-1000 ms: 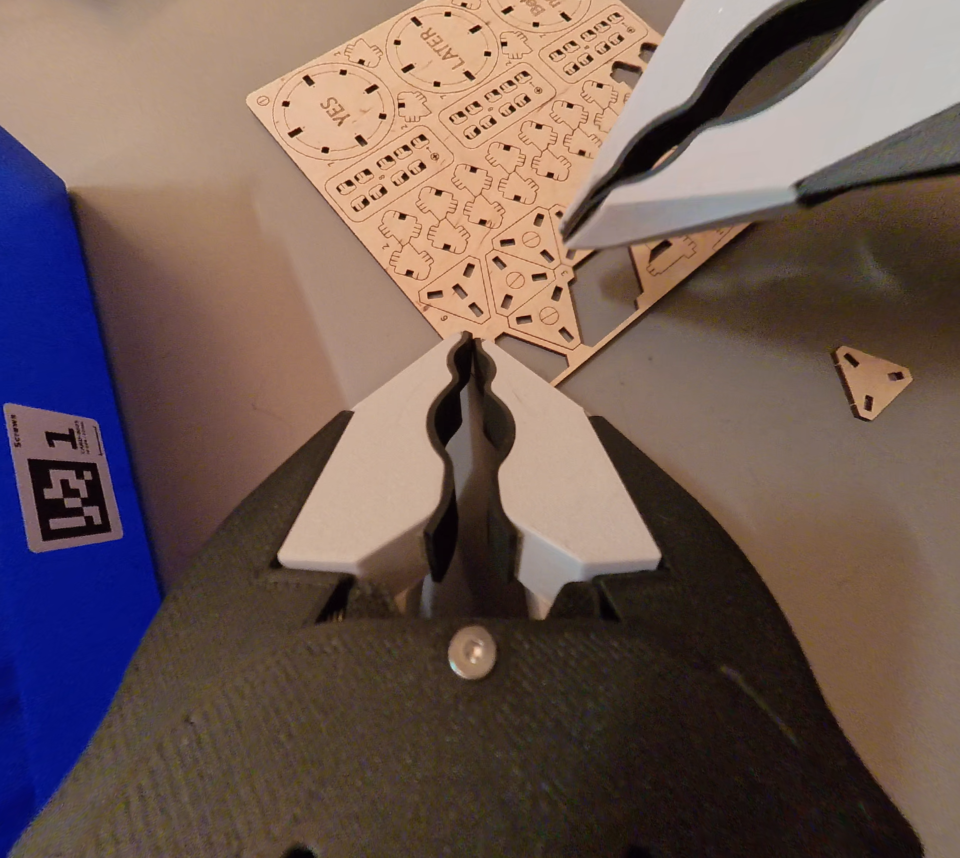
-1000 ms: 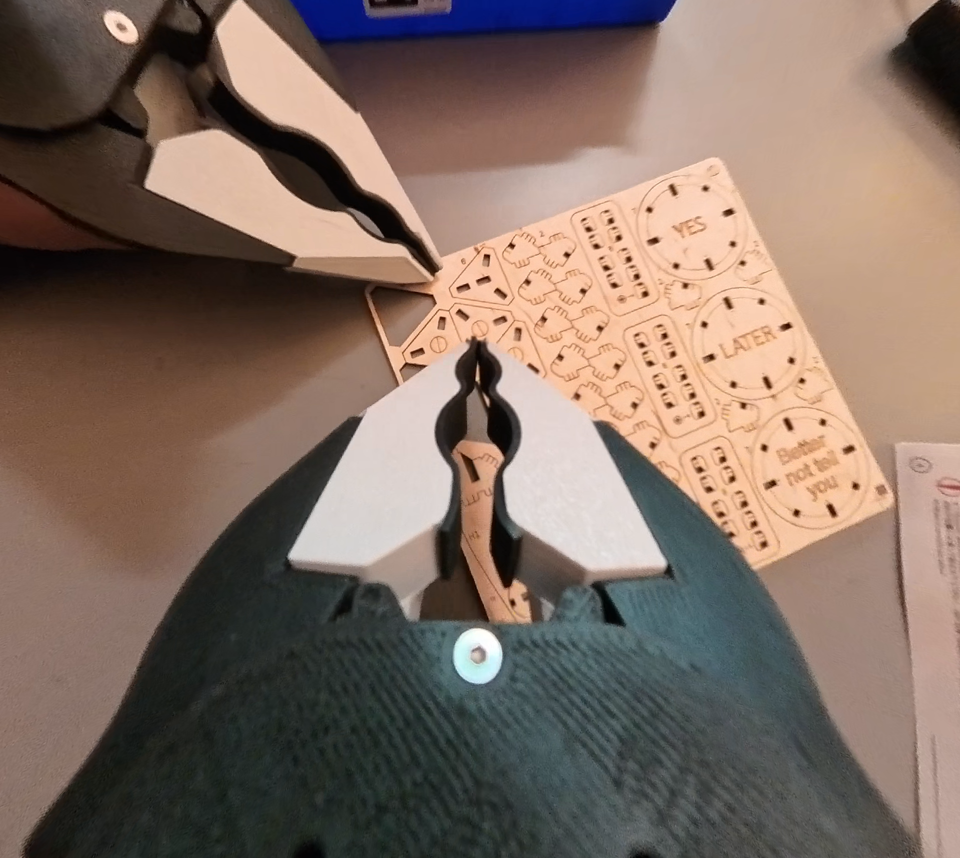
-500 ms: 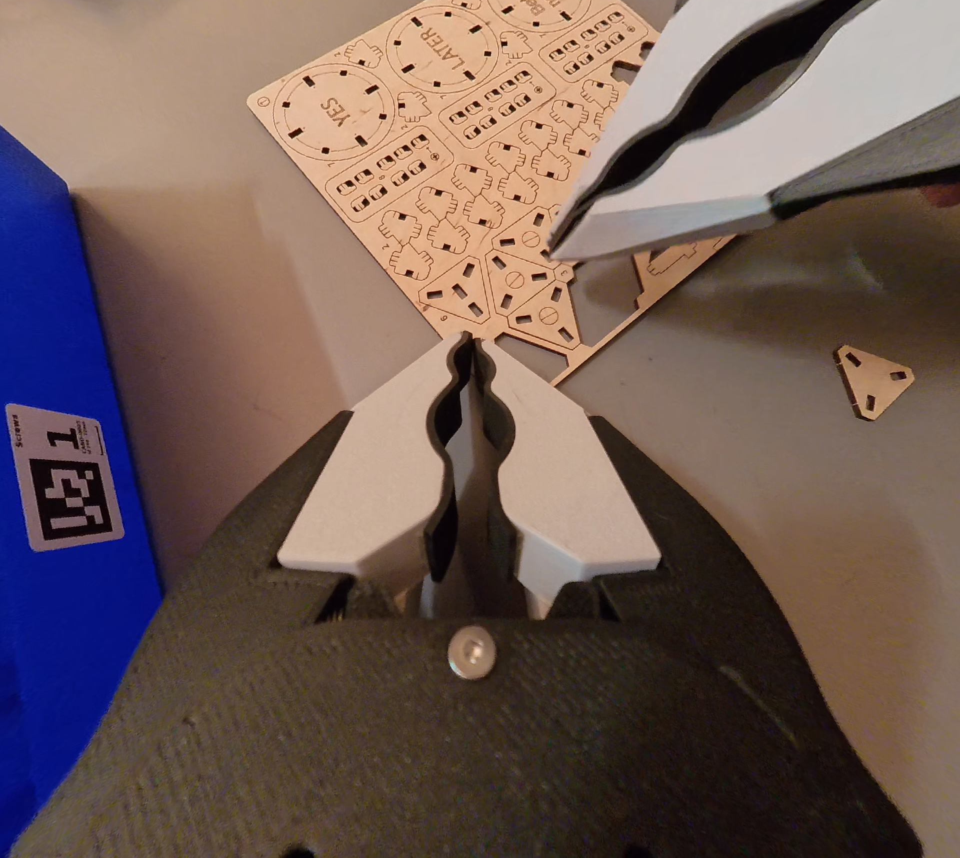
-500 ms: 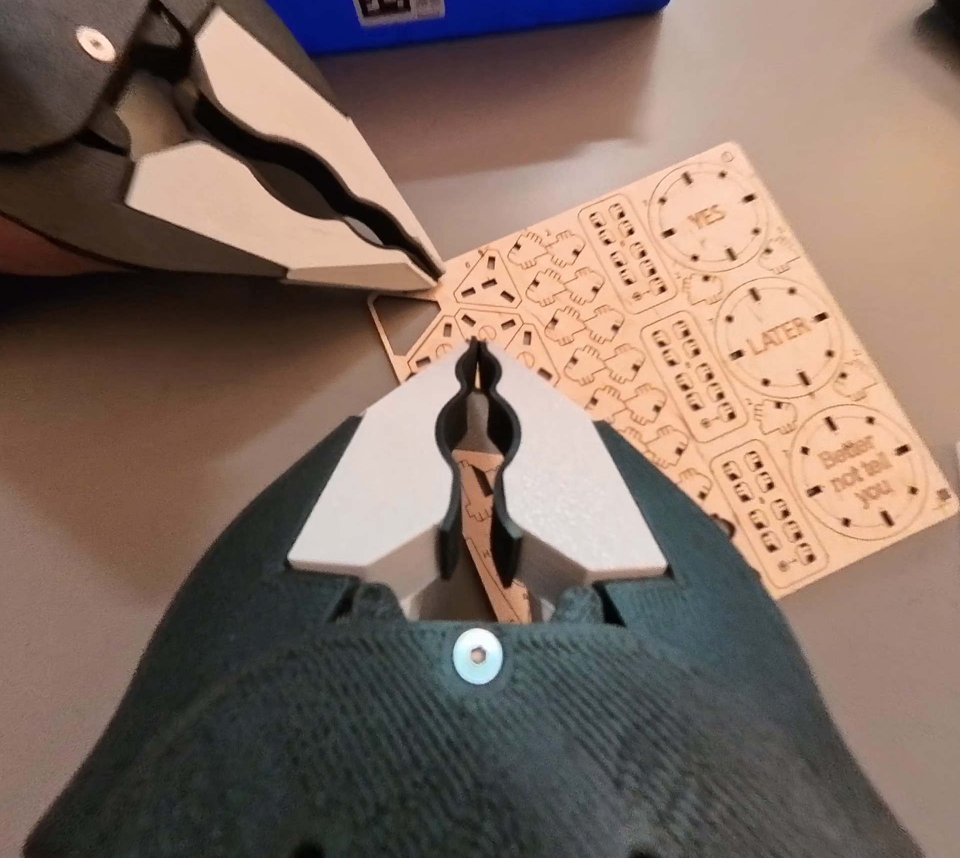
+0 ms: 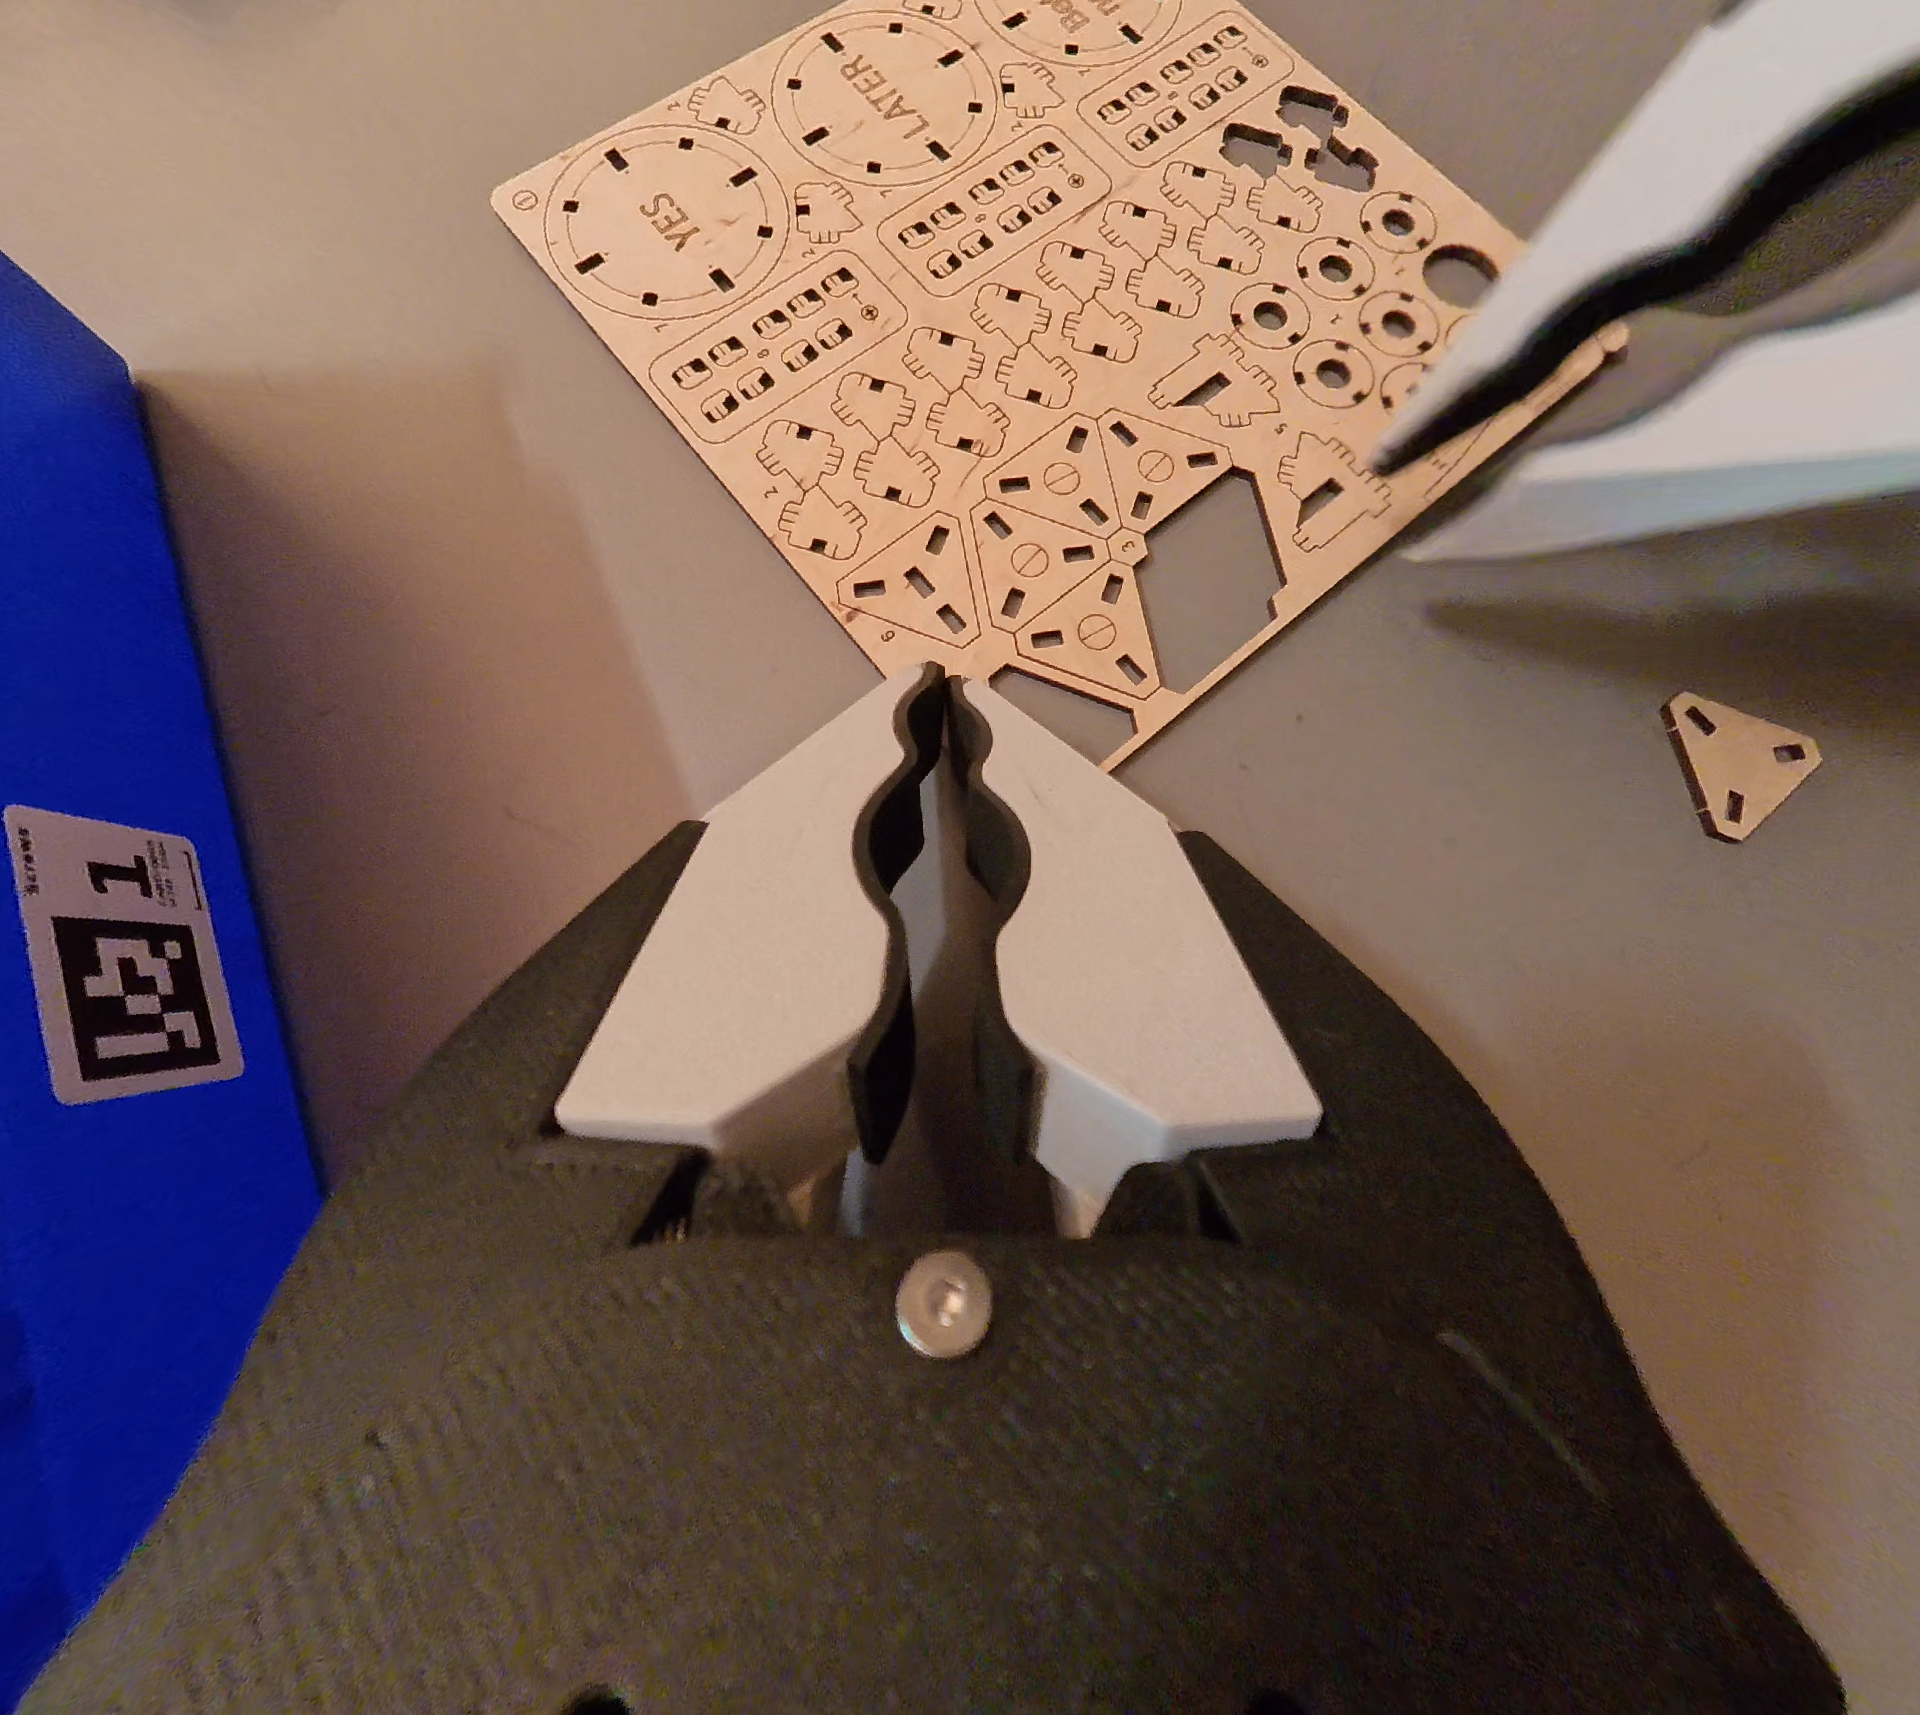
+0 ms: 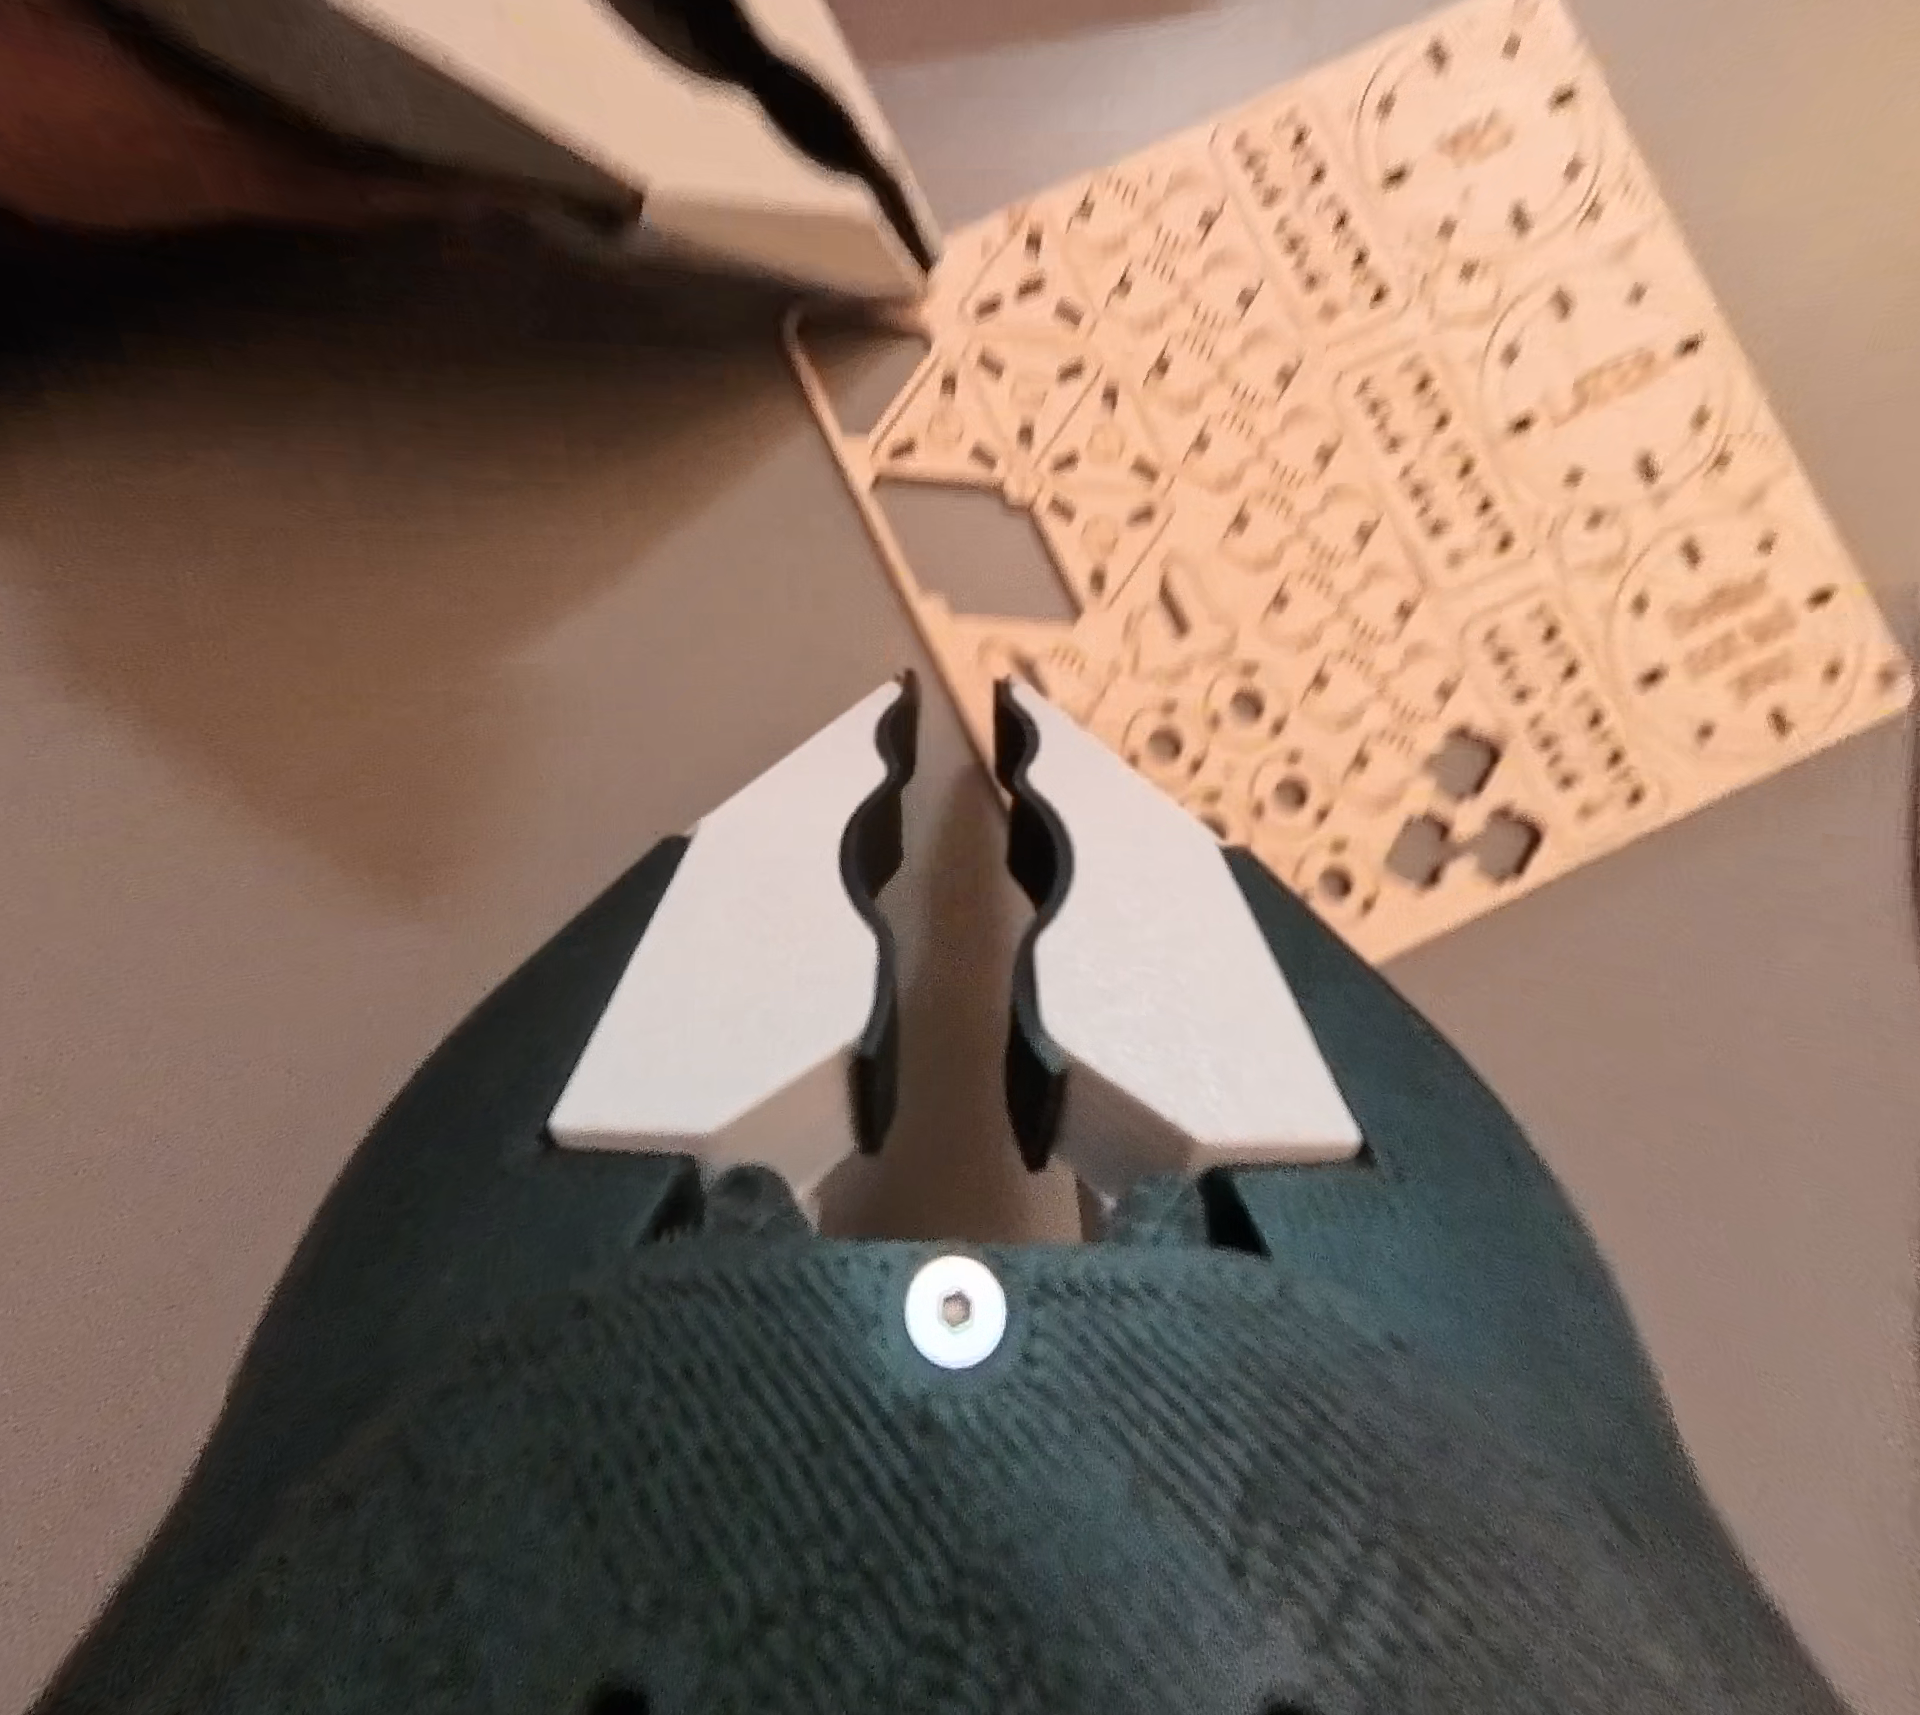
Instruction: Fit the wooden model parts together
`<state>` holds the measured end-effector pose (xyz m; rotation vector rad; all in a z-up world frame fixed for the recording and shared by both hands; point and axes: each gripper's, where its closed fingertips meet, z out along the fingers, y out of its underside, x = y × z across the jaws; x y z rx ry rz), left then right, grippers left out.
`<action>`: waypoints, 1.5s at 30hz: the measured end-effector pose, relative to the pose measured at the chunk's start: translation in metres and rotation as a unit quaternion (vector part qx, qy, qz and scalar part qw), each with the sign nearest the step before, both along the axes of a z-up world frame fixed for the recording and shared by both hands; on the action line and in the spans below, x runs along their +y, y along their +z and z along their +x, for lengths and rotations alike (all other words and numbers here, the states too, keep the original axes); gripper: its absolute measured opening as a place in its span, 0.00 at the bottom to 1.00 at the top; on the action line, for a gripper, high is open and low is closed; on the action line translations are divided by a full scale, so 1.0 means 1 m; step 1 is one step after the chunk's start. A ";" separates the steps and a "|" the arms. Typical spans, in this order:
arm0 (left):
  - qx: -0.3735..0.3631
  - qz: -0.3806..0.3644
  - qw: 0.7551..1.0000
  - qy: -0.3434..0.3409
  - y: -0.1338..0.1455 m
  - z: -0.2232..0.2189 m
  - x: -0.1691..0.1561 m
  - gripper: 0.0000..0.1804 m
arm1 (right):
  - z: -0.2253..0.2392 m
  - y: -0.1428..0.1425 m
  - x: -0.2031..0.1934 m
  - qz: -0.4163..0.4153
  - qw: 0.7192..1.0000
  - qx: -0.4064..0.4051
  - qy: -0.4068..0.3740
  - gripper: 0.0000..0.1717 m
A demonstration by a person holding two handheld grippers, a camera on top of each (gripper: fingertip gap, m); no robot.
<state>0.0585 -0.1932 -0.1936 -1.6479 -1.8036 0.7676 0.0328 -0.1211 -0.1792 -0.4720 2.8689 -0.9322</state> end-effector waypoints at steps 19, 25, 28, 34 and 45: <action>0.023 -0.016 1.000 0.010 0.007 0.000 -0.003 0.12 | 0.041 -0.018 0.062 -0.038 0.998 -0.023 0.047 0.16; 0.133 -0.003 0.991 -0.029 0.041 -0.005 0.011 0.18 | 0.035 -0.012 0.057 -0.075 0.997 0.015 0.028 0.15; 0.171 0.015 0.983 -0.058 0.052 -0.005 0.021 0.16 | 0.028 0.010 0.045 -0.150 0.988 0.033 0.010 0.15; 0.144 0.070 0.985 -0.061 0.044 -0.004 0.022 0.07 | 0.024 0.024 0.030 -0.201 0.978 0.053 -0.014 0.15; 0.062 0.044 0.996 -0.048 0.018 -0.006 0.021 0.00 | 0.016 0.011 -0.033 -0.142 0.988 0.062 -0.016 0.15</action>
